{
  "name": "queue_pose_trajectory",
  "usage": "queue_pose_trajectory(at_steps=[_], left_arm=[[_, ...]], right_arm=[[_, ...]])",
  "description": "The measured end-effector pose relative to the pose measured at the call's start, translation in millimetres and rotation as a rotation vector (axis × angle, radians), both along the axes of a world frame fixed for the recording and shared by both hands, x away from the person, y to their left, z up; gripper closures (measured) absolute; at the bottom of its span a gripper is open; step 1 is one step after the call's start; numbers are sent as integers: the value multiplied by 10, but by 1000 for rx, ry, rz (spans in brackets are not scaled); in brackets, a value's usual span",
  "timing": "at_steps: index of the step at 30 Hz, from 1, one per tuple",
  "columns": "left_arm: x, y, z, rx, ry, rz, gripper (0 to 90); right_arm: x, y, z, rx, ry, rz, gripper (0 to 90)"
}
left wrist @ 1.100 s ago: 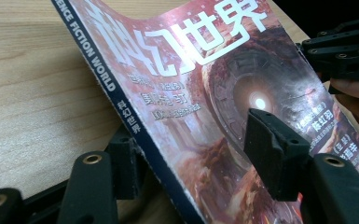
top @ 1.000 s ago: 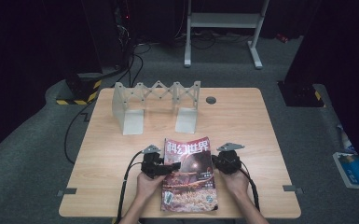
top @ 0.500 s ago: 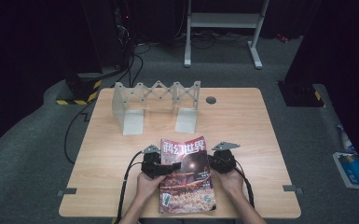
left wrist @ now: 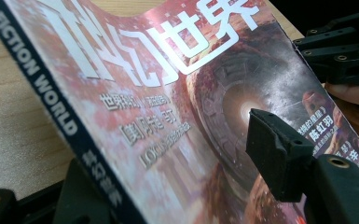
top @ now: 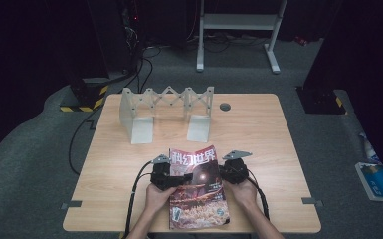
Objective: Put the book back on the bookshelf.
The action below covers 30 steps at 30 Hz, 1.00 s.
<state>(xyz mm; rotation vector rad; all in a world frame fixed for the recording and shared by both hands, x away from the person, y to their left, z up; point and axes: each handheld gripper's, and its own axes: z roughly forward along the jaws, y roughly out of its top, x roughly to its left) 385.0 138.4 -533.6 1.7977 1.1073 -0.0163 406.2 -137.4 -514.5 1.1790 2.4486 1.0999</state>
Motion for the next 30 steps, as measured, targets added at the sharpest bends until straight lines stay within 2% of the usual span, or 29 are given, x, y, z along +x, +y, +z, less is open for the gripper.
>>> queue_pose_trajectory(at_steps=[6,11,16,18,21,26,30], left_arm=[[2,7,-1,1,4,7,423],[-11,-10,10,32,-7,22,475],[-14,-17,18,42,-3,32,503],[-28,-24,26,63,-3,44,545],[-17,-20,27,53,18,60,595],[-13,-20,37,59,38,76,645],[-6,-15,38,41,65,90,684]], right_arm=[[1,39,-4,5,-1,16,896],[-1,31,-6,10,-1,14,896],[0,26,-9,13,-4,15,895],[1,23,-12,13,-8,17,894],[-6,17,-17,17,-8,12,891],[-8,6,-21,26,-6,4,875],[-9,-14,-30,36,-9,2,858]])
